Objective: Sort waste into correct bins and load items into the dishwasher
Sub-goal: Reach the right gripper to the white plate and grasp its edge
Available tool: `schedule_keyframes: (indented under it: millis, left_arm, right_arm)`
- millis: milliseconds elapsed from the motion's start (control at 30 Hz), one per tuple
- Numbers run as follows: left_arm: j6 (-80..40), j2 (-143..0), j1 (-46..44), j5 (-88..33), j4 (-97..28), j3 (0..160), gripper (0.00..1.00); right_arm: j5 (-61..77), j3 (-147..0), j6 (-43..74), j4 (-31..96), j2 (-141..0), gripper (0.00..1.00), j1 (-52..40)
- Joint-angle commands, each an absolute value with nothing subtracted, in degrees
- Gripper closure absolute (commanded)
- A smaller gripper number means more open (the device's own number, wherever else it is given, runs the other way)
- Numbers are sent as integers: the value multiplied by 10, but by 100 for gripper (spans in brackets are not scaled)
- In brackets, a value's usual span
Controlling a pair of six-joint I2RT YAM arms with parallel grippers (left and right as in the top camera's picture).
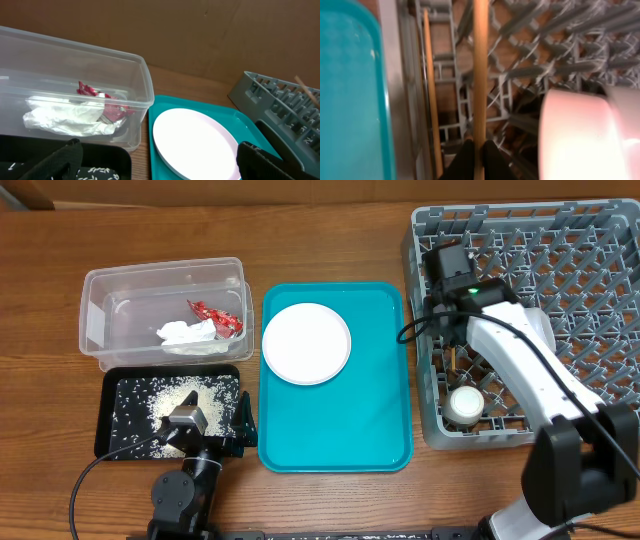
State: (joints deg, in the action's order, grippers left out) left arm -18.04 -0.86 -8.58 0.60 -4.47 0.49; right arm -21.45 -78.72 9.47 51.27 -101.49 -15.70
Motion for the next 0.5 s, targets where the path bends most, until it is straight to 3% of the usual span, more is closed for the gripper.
schedule_keyframes:
  millis: [0, 67, 200, 467]
  left_arm:
    - [-187, -3, -83, 0, -44, 3, 0]
    - [-187, -3, -83, 0, -44, 3, 0]
    - [-187, -3, -83, 0, -44, 3, 0]
    - [-187, -3, -83, 0, -44, 3, 0]
  right_arm:
    - [-223, -793, 73, 518, -1004, 76, -174]
    - [-219, -802, 75, 529, -994, 64, -190]
    - [-161, -812, 75, 530, -963, 55, -237]
    - [-28, -806, 152, 498, -981, 53, -313]
